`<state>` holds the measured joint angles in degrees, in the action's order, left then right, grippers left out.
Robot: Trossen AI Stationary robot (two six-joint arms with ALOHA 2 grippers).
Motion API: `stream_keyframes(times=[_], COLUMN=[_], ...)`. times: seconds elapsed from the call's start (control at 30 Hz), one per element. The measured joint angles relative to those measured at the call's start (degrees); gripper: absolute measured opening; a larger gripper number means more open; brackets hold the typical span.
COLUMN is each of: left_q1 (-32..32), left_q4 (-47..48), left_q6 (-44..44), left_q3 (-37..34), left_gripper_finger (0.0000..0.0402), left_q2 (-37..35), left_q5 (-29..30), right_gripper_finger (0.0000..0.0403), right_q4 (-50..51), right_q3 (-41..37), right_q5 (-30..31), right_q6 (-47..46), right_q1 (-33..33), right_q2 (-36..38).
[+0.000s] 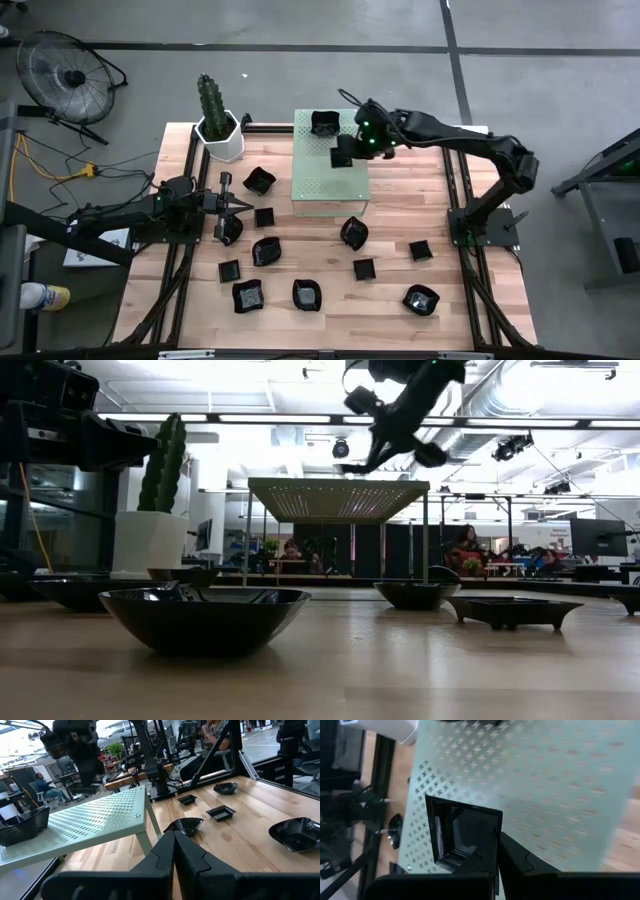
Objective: Pick & Place Mini shaped plates
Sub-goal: Put the black square plate on the shelf
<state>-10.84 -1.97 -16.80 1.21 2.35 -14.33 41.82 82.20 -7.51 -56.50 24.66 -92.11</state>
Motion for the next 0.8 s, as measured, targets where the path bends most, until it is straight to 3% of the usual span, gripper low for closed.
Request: stream_keyframes(times=[0.47,0.8], left_q1=[0.0,0.0], left_q4=[0.01,0.01], left_q6=[0.01,0.0], left_q3=[0.01,0.0], left_gripper_finger=[0.0003,0.0003], left_q2=[0.02,0.01], left_q5=[0.0,0.0], right_gripper_finger=[0.0,0.0], right_q4=[-7.76,-8.58], right_q3=[0.73,0.73], right_q5=[-4.97,-4.86], right_q6=[-2.02,-3.03], right_q1=[1.54,2.77], right_q2=[-5.95,-6.59])
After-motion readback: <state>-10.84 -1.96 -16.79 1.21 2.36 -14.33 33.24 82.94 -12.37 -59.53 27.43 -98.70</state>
